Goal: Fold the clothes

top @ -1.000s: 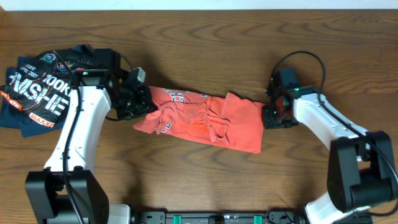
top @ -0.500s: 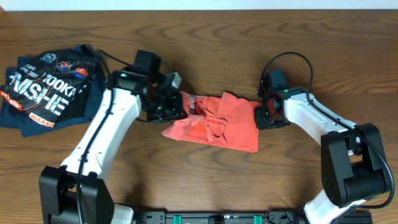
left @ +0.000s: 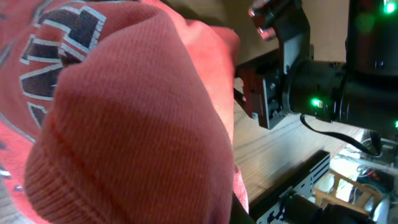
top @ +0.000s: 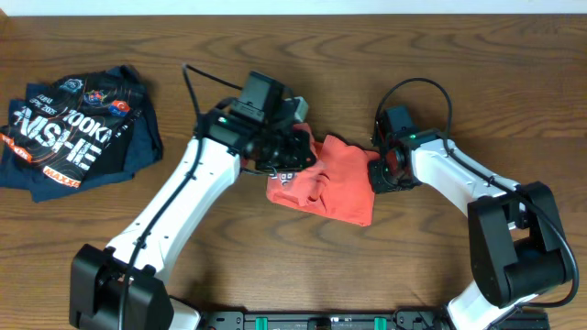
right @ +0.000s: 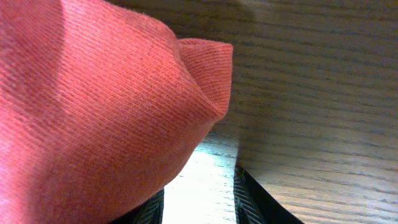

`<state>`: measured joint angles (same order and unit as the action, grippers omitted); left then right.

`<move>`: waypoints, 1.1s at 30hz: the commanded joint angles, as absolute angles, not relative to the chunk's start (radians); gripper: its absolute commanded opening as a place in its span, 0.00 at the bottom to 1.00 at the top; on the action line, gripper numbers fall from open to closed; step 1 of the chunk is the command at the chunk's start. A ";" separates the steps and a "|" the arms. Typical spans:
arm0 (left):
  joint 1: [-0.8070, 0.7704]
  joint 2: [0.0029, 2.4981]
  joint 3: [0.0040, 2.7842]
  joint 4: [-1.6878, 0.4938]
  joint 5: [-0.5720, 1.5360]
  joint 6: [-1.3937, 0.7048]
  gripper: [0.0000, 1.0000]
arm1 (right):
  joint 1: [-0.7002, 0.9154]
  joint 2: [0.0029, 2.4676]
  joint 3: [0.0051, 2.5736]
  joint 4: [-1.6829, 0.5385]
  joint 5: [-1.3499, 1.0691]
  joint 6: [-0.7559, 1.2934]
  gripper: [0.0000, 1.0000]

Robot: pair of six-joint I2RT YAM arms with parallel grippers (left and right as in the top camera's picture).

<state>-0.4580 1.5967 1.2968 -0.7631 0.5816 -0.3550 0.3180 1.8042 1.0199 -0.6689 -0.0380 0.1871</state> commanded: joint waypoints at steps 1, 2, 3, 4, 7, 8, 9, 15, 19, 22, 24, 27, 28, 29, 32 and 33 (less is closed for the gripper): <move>-0.500 1.587 1.323 -0.759 0.540 -0.381 0.06 | 0.341 1.837 1.010 -0.672 -0.068 0.206 0.35; -0.512 1.588 1.322 -0.757 0.532 -0.381 0.06 | 0.341 1.837 1.010 -0.672 -0.068 0.209 0.35; -0.522 1.589 1.322 -0.755 0.525 -0.381 0.06 | 0.341 1.837 1.010 -0.672 -0.068 0.210 0.35; -0.532 1.590 1.322 -0.752 0.523 -0.381 0.06 | 0.341 1.837 1.010 -0.672 -0.068 0.213 0.35; -0.558 1.594 1.322 -0.732 0.519 -0.384 0.06 | 0.341 1.837 1.010 -0.672 -0.068 0.213 0.36; -0.566 1.597 1.322 -0.727 0.503 -0.384 0.06 | 0.342 1.837 1.010 -0.673 -0.068 0.213 0.35; -0.575 1.602 1.322 -0.725 0.467 -0.384 0.07 | 0.342 1.837 1.010 -0.673 -0.068 0.213 0.35; -0.624 1.651 1.322 -0.715 0.407 -0.384 0.08 | 0.342 1.837 1.010 -0.673 -0.068 0.213 0.36; -0.658 1.675 1.322 -0.689 0.406 -0.384 0.08 | 0.342 1.837 1.010 -0.673 -0.068 0.213 0.36; -0.677 1.690 1.321 -0.651 0.406 -0.384 0.08 | 0.342 1.837 1.010 -0.673 -0.068 0.213 0.36; -0.686 1.702 1.321 -0.629 0.406 -0.384 0.08 | 0.342 1.837 1.010 -0.675 -0.068 0.213 0.36; -0.694 1.721 1.321 -0.617 0.406 -0.395 0.09 | 0.342 1.837 1.010 -0.681 -0.068 0.213 0.36; -0.694 1.726 1.321 -0.619 0.407 -0.407 0.12 | 0.342 1.837 1.010 -0.682 -0.068 0.213 0.36; -0.696 1.727 1.321 -0.619 0.408 -0.410 0.17 | 0.342 1.837 1.010 -0.683 -0.068 0.213 0.36; -0.697 1.720 1.322 -0.616 0.456 -0.409 0.29 | 0.342 1.837 1.011 -0.683 -0.068 0.214 0.36; -0.697 1.715 1.322 -0.613 0.490 -0.400 0.31 | 0.342 1.837 1.011 -0.682 -0.067 0.221 0.36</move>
<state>-0.6914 1.7191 1.2968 -0.6205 0.4278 -0.4011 0.3252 1.8042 1.0199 -0.6743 -0.0376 0.1997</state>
